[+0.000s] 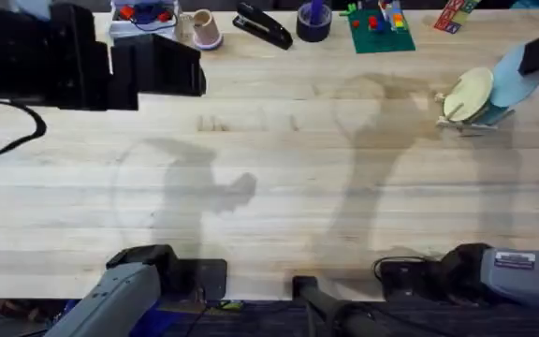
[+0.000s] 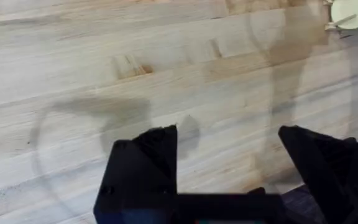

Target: Pick up the plates from the table one by one and place each into a slot on the dish rack.

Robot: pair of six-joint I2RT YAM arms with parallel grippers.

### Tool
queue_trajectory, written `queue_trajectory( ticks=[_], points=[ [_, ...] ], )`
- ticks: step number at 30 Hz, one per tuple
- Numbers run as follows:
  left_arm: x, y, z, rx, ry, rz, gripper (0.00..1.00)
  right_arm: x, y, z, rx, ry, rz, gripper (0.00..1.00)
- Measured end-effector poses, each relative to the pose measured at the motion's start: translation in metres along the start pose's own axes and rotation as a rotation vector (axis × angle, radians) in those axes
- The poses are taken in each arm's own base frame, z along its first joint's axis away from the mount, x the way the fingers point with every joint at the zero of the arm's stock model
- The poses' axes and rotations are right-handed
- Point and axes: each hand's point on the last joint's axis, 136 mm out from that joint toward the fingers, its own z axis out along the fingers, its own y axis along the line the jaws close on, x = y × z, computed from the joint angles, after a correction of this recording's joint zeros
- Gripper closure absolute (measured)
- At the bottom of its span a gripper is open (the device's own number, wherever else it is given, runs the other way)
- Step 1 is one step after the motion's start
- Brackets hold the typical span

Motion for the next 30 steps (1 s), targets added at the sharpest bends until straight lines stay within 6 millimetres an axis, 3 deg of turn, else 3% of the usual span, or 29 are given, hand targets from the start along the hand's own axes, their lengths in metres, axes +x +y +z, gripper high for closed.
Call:
queue_trajectory(
  ticks=[8,23,30],
  points=[
    [0.0,0.0,0.0,0.0,0.0,0.0,0.006,0.004,0.002,0.021,-0.013,0.052,-0.002,0.973],
    [0.0,0.0,0.0,0.0,0.0,0.0,0.006,0.003,0.002,0.024,-0.016,0.053,-0.002,0.973],
    [0.0,0.0,0.0,0.0,0.0,0.0,0.006,0.009,0.004,0.042,-0.027,0.105,-0.003,0.973]
  ],
)
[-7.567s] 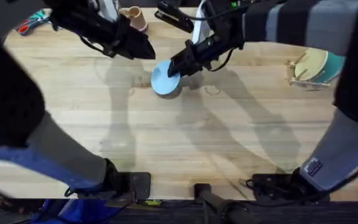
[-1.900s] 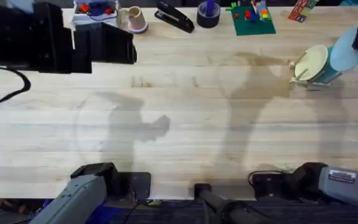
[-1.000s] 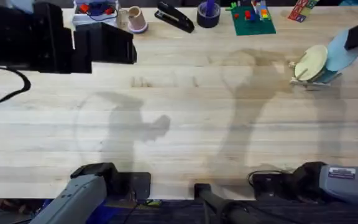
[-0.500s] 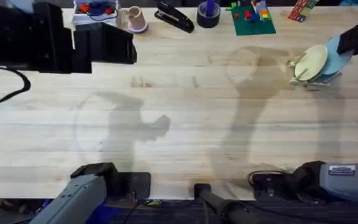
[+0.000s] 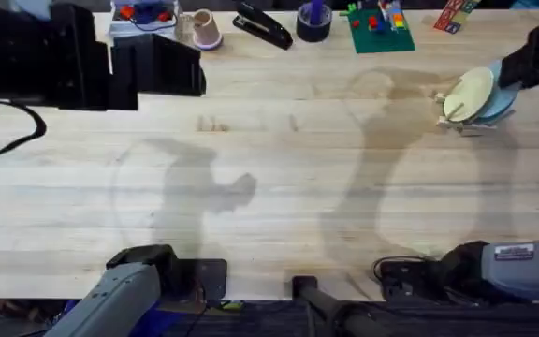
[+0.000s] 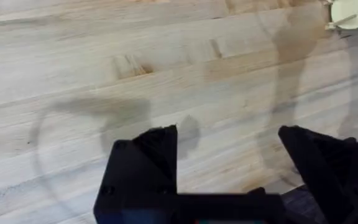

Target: Pick up the plates from the table one by one and place each into a slot on the dish rack.

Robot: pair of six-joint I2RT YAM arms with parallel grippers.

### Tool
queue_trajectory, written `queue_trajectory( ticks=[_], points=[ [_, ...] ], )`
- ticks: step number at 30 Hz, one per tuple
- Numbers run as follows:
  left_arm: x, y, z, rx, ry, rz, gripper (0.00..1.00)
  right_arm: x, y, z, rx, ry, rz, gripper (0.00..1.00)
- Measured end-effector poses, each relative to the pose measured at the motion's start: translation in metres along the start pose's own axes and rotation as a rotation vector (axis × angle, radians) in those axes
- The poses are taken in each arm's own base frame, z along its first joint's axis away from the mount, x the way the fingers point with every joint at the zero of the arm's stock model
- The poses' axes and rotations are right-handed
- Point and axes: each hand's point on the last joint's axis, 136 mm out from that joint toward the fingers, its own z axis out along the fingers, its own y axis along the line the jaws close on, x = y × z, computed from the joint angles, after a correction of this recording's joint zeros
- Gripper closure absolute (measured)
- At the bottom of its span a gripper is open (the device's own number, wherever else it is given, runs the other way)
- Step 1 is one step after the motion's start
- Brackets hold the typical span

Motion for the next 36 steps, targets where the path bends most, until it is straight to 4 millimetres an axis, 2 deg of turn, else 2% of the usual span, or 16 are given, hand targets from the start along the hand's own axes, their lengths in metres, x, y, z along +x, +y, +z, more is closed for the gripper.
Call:
queue_trajectory(
  ticks=[17,25,36],
  points=[
    [0.0001,0.0,-0.0001,0.0,0.0,0.0,0.006,0.0006,0.0008,0.0035,-0.005,0.009,0.0,0.973],
    [0.0,-0.0001,-0.0001,0.0,-0.001,0.0,0.006,0.0005,0.0008,0.0035,-0.005,0.008,0.0,0.899],
    [0.0001,0.0,-0.0001,0.0,0.0,0.0,0.006,-0.0001,0.0007,0.0035,-0.005,0.006,0.0,0.886]
  ],
)
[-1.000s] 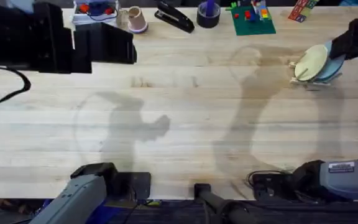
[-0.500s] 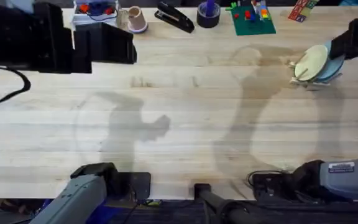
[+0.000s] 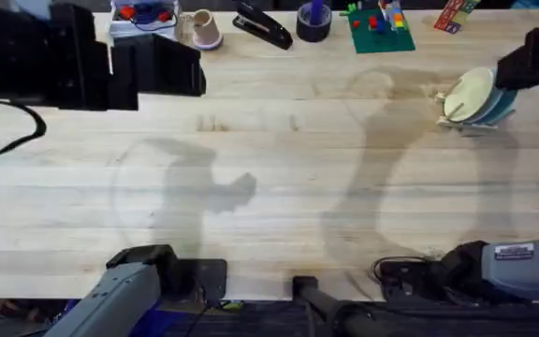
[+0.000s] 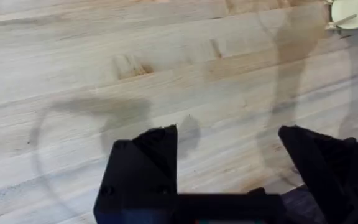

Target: Pick up the plates from the table one by one and place each into a slot on the dish rack.

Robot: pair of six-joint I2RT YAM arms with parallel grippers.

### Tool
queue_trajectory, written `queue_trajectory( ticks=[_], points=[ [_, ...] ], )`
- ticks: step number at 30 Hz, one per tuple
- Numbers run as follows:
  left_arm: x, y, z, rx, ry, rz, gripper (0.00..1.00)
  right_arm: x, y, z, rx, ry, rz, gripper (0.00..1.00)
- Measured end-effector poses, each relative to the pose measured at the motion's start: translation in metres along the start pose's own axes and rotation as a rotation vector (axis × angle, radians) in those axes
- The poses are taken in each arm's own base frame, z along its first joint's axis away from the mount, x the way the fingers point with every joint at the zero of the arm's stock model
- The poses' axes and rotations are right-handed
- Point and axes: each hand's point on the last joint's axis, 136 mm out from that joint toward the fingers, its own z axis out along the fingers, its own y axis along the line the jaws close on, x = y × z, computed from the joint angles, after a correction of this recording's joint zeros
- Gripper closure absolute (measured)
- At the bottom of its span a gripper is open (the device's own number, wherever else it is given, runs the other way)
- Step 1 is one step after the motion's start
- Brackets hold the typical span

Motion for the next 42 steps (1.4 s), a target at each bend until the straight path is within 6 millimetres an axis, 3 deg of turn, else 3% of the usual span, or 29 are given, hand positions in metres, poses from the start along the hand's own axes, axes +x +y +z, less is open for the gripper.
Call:
queue_trajectory(
  ticks=[16,29,30,31,33,37,42],
  points=[
    [0.0,0.0,0.0,0.0,-0.001,0.0,0.006,0.0,0.0,-0.002,0.001,-0.005,0.0,0.923],
    [0.0,0.0,0.0,0.0,0.0,0.0,0.006,-0.005,-0.002,-0.043,0.022,-0.11,0.003,0.899],
    [0.0,0.0,0.0,0.0,0.0,0.0,0.006,0.0,-0.002,-0.059,0.025,-0.126,0.008,0.806],
    [0.0,0.0,0.0,0.0,0.0,0.0,0.006,0.002,-0.001,-0.062,0.025,-0.126,0.01,0.758],
    [0.0,0.0,0.0,0.0,0.0,0.0,0.007,0.009,0.0,-0.07,0.024,-0.125,0.014,0.566],
    [0.0,0.0,0.0,0.0,-0.001,0.0,0.006,0.018,0.001,-0.087,0.026,-0.134,0.011,0.042],
    [0.0,0.0,0.0,0.0,0.0,0.0,0.006,0.032,0.004,-0.106,0.027,-0.144,0.014,0.009]
  ],
)
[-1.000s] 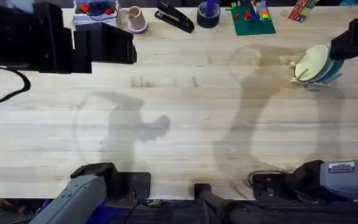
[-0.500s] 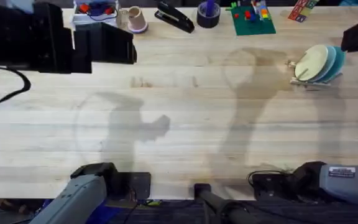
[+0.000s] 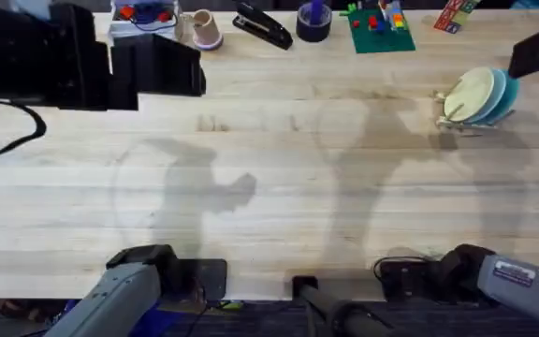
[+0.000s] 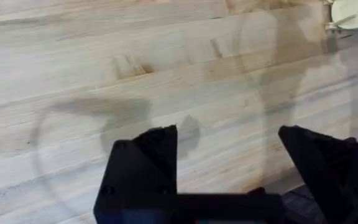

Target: Pick up the plates from the table one by one and place each into a slot on the dish rack.

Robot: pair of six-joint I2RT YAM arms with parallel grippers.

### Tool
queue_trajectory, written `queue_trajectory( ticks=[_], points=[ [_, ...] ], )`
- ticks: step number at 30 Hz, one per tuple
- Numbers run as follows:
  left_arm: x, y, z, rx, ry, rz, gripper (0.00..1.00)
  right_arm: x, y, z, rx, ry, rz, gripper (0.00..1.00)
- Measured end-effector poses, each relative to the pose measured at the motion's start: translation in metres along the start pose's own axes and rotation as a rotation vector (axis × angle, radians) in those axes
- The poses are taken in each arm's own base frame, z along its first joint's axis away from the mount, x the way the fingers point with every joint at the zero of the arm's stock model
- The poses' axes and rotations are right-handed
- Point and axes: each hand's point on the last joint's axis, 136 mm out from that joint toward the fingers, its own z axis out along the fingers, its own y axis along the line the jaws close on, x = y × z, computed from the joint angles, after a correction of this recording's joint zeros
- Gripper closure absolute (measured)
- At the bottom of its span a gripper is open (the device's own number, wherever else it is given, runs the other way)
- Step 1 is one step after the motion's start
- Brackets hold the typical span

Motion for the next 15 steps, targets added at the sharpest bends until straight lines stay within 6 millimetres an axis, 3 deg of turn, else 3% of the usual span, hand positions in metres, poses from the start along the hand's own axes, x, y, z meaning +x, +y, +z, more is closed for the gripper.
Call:
queue_trajectory(
  ticks=[15],
  points=[
    [0.0,0.0,0.0,0.0,0.0,0.0,0.006,0.03,0.016,-0.068,-0.048,-0.114,0.021,0.009]
  ],
)
